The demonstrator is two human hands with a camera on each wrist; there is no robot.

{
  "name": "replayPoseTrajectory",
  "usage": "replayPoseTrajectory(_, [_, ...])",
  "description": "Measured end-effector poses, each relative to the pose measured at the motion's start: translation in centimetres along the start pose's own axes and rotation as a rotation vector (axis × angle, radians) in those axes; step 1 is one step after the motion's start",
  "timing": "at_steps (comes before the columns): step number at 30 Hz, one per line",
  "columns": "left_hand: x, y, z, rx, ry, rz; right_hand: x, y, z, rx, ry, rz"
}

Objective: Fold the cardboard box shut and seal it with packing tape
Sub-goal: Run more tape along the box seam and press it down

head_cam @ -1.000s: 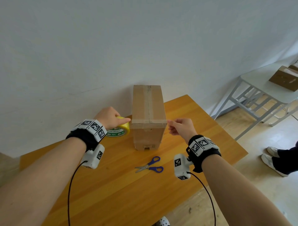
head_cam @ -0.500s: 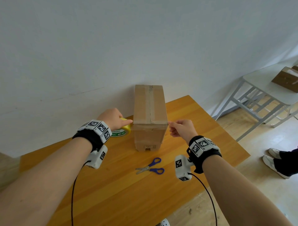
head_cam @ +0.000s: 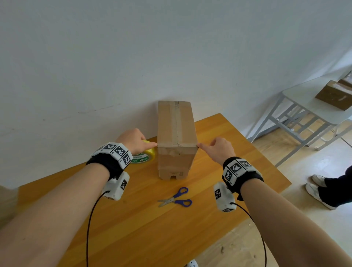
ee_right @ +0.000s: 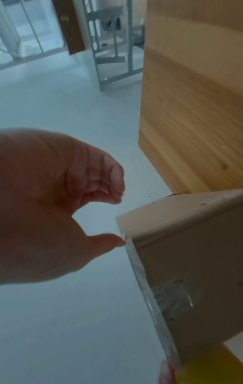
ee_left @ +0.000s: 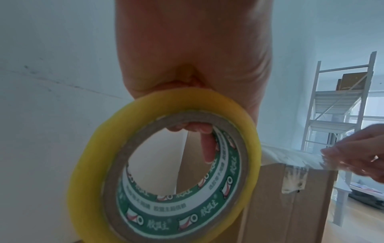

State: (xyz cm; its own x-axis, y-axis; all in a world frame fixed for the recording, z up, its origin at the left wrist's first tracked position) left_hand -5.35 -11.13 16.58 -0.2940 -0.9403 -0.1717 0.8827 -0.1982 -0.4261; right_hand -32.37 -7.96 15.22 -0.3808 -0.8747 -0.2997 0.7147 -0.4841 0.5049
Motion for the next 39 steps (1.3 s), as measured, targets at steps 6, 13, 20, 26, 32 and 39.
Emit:
replayPoseTrajectory(6, [-0.2, 0.1, -0.1, 0.014, 0.036, -0.009, -2.6, 3.5, -1.1, -0.064, -0.144, 0.487])
replayPoseTrajectory(13, [-0.7, -0.1, -0.2, -0.132, 0.063, -0.006, -4.1, 6.6, -7.3, -0.567, 0.093, 0.868])
replayPoseTrajectory(20, [-1.3, 0.8, 0.5, -0.211, 0.102, 0.012, -3.0, 6.3, -9.1, -0.601, -0.005, 0.904])
replayPoseTrajectory(26, [-0.8, 1.4, 0.8, -0.198, 0.109, -0.026, -2.4, 5.9, -9.1, -0.588, 0.005, 0.934])
replayPoseTrajectory(32, [-0.7, 2.4, -0.1, -0.044, 0.14, -0.008, -2.2, 5.8, -8.9, -0.545, 0.004, 0.944])
replayPoseTrajectory(39, [-1.4, 2.6, 0.4, -0.127, 0.119, -0.147, -2.7, 5.6, -7.8, -0.437, 0.017, 0.932])
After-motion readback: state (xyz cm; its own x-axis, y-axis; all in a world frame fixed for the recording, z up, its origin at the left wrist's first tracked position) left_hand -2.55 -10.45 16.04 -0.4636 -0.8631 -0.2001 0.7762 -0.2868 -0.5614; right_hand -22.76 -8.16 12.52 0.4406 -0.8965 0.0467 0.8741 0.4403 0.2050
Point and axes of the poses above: each hand's wrist, its own x-axis towards the middle knuckle, its own z-axis out of the back of the hand, y = z × x, the point moved 2 cm from there along x, towards the middle knuckle, and after that the axes turned 11 degrees about -z, right-handed, at the moved point
